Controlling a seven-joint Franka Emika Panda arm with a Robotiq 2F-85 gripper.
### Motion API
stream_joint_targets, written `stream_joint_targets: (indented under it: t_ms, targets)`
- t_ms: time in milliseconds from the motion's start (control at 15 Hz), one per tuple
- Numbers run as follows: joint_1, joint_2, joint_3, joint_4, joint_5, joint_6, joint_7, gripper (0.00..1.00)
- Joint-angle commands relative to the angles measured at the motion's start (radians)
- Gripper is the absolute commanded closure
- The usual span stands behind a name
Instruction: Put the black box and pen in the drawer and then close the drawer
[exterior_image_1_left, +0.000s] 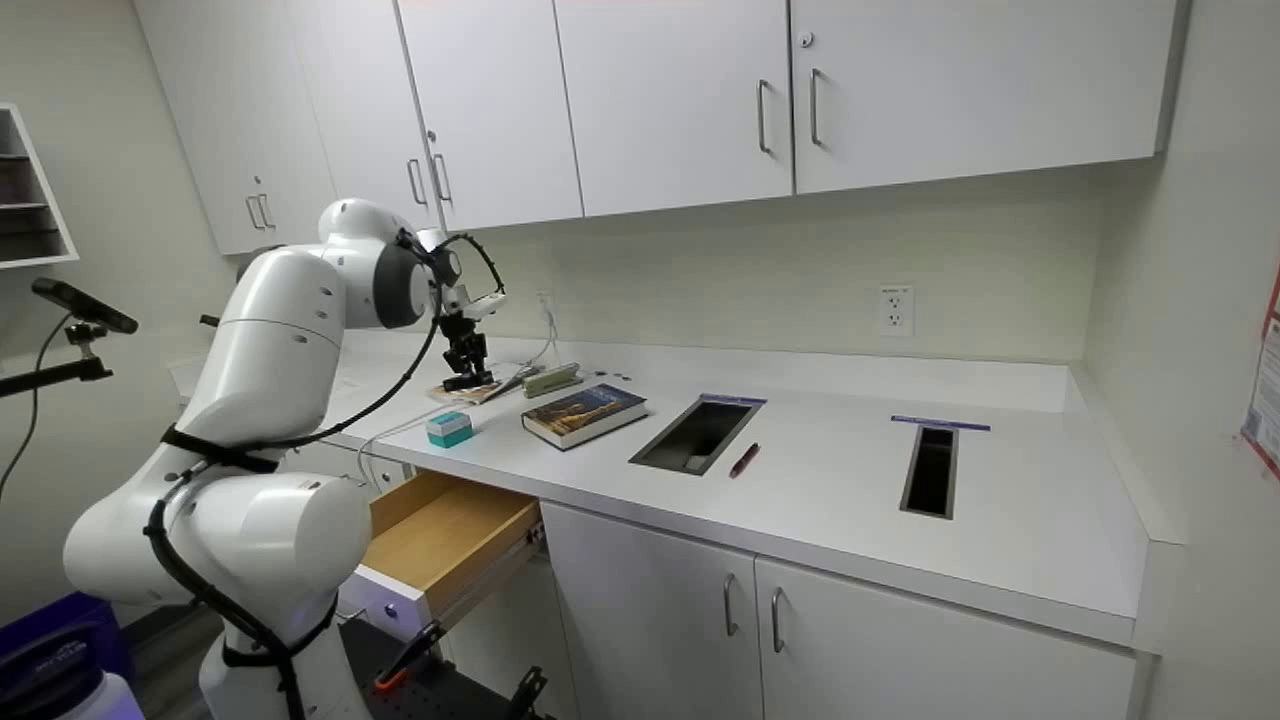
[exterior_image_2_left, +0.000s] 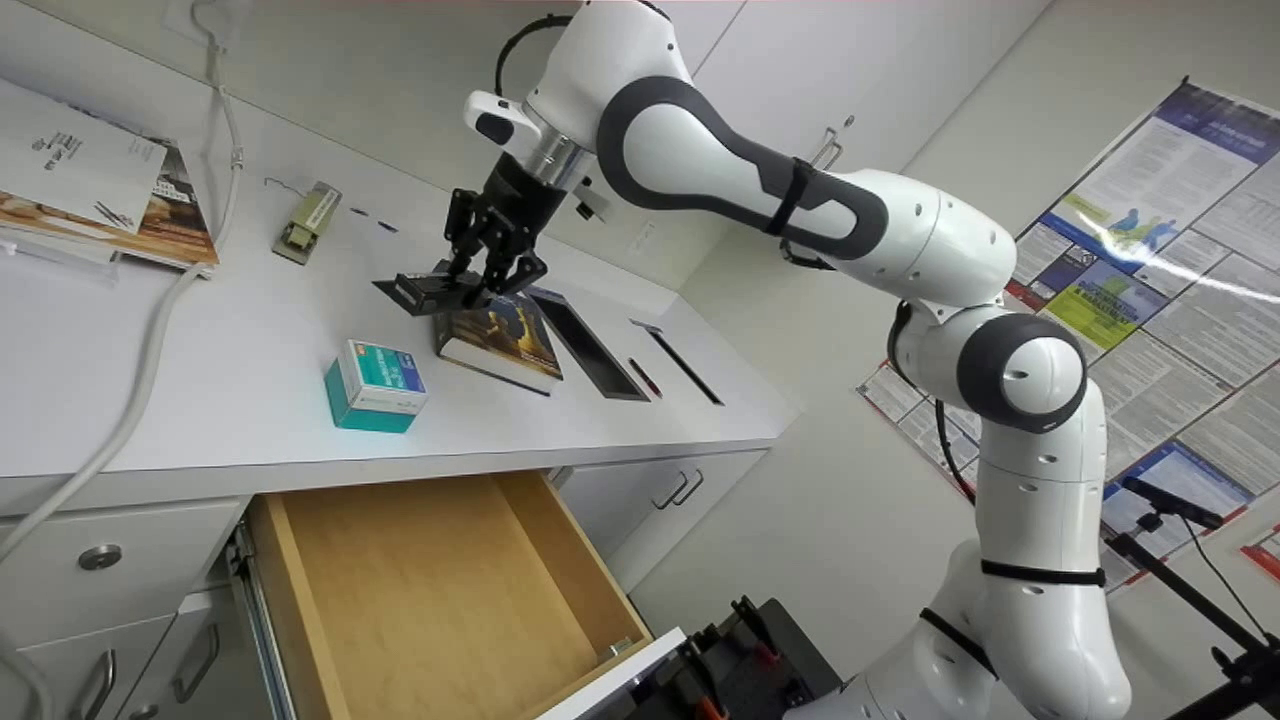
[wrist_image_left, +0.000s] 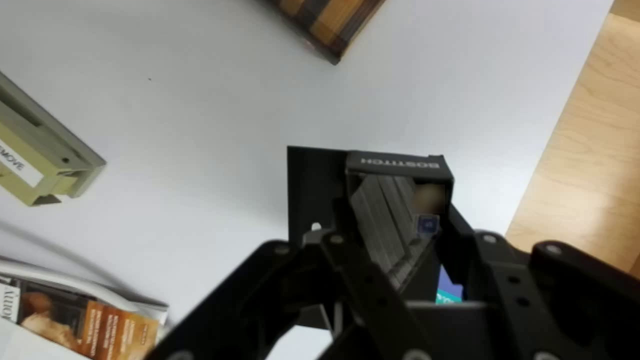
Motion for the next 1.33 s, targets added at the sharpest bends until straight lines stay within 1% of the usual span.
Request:
stream_joint_targets:
  t_ms: [0, 200, 400, 467, 533, 733, 1000, 1067, 1267]
  targets:
    - [-0.001, -0.027, 0.002, -0.040, 0.001, 0.000, 0.002, 0.57]
    - [-0.001, -0.085, 0.004, -0.125, 0.001, 0.003, 0.012, 0.57]
    - [-0.004, -0.095, 0.004, -0.143, 0.001, 0.006, 0.012, 0.57]
    - [0.010, -0.118, -0.001, -0.173, -0.018, -0.002, 0.034, 0.82]
    - [0.012, -0.142, 0.005, -0.210, -0.018, 0.010, 0.035, 0.82]
    - [0.045, -0.247, 0.009, -0.366, -0.043, 0.054, 0.102, 0.82]
    - [0.086, -0.380, 0.032, -0.548, -0.045, 0.081, 0.242, 0.82]
    - [0.070, -0.407, 0.066, -0.587, -0.053, 0.085, 0.283, 0.82]
    - [0.054, -0.495, 0.106, -0.732, -0.058, 0.138, 0.355, 0.82]
